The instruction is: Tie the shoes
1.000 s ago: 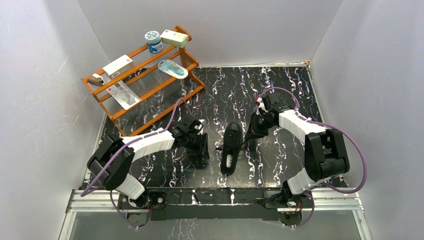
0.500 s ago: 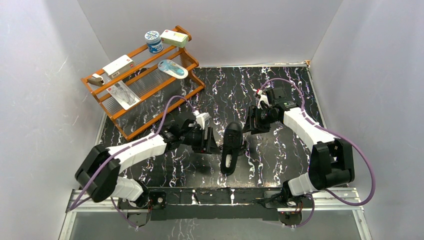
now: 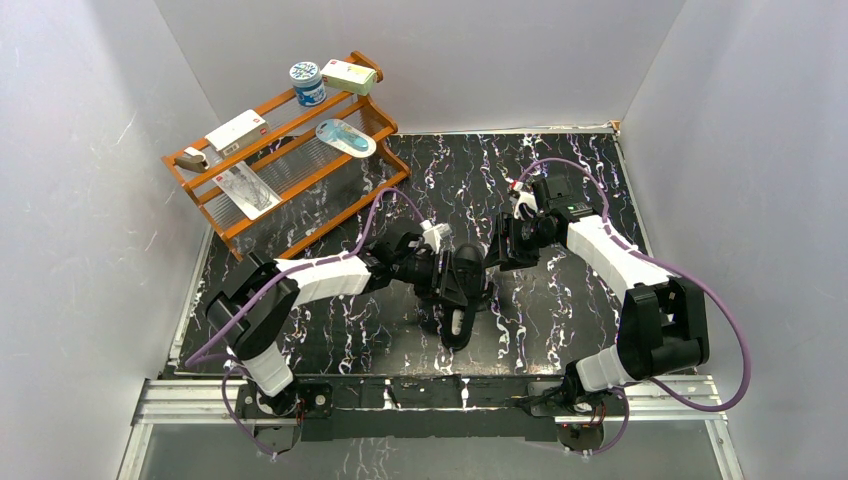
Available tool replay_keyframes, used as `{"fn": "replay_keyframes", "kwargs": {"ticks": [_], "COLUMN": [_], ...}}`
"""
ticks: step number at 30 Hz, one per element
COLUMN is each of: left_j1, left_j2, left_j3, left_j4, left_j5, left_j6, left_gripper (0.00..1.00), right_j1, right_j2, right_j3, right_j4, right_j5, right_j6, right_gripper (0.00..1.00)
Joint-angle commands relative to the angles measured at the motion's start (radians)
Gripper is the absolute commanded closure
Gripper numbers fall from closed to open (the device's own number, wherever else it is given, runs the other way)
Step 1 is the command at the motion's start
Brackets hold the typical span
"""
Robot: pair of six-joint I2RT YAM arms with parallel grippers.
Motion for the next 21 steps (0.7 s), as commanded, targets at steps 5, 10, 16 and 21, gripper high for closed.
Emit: {"fn": "replay_keyframes", "kwargs": {"ticks": [5,10,16,21], "left_j1": [-0.045,-0.046,-0.049,-0.049], "left_j2": [-0.08,-0.096,-0.046,-0.074], "left_j3": [0.053,0.059,0.084,0.076], "left_j4": [-0.162,-0.229,-0.227,-0.24], "left_j5": [-0.148,-0.128,-0.099,-0.123], "left_j6": [0.0,0.017,0.024,0.036], "left_gripper": [0.51,0.62,0.82,1.0], "right_j1": [-0.003,-0.003,-0.004,-0.003], "right_j2": [-0.036,-0.044,-0.048,-0.051], "right_j3": [-0.008,-0.023,-0.029,-0.041], "right_j4": [0.018,0.029,0.03,0.027], "right_j5": [-0.053,-0.055,-0.053,-0.05], "right_j6": [-0.015,-0.012,-0.008,-0.007], "right_gripper": [0.39,0.39,0.38,0.38]}}
